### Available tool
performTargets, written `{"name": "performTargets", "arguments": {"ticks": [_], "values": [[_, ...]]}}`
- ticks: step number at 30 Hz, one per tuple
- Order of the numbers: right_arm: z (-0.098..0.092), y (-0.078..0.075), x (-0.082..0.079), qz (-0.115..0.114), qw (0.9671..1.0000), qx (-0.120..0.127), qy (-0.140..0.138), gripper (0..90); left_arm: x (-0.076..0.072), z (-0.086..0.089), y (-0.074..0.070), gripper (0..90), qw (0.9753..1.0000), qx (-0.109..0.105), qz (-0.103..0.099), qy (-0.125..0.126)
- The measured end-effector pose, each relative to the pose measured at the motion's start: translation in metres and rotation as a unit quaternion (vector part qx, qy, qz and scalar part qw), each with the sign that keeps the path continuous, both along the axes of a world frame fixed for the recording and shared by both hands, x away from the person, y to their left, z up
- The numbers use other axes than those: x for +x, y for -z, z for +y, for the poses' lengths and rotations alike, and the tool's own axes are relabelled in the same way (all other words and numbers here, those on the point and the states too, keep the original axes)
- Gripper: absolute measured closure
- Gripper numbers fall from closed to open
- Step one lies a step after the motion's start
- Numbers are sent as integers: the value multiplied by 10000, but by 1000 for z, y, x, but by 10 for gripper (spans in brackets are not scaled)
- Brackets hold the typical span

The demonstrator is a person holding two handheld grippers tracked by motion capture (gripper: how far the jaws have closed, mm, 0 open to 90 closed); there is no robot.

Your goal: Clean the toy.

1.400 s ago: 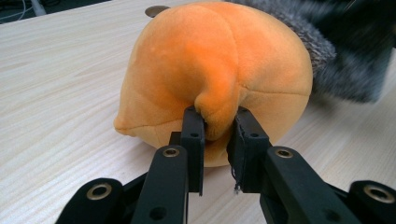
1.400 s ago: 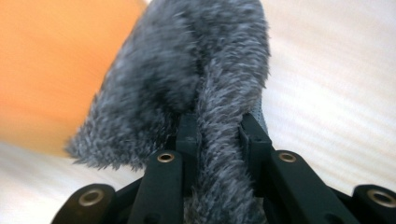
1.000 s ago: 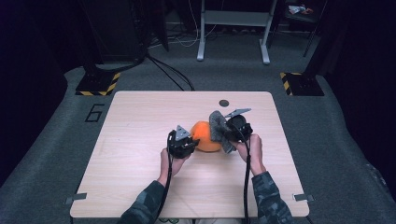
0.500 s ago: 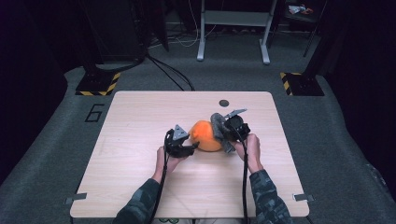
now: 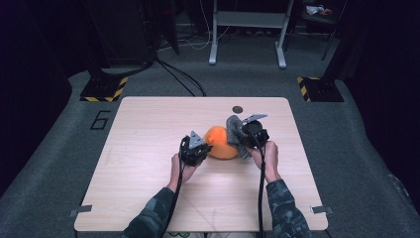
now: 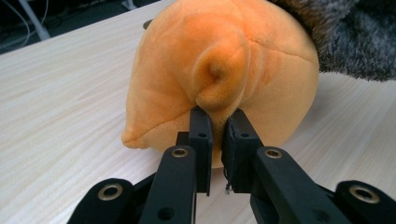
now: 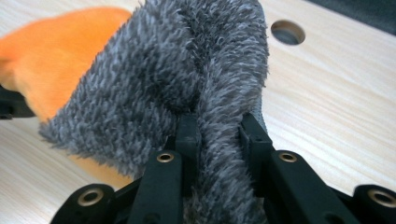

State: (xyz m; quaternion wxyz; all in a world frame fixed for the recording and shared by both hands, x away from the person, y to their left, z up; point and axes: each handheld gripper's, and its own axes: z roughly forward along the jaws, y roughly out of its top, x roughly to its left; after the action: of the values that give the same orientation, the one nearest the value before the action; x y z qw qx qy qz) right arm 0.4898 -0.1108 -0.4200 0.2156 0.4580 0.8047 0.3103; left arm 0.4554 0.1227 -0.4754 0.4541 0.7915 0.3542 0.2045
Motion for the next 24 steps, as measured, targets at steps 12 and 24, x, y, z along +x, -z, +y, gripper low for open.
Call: {"name": "performTargets", "arguments": {"ticks": [12,24], "values": [[28,-32,-23,-436,9978,67,-490,732,-11,-10,-18,831,9992,-193,294,-211],[31,-9,-10,-150,9990,-176,-393,733,-4,-2,-9,830,9985,-169,416,-299]]}}
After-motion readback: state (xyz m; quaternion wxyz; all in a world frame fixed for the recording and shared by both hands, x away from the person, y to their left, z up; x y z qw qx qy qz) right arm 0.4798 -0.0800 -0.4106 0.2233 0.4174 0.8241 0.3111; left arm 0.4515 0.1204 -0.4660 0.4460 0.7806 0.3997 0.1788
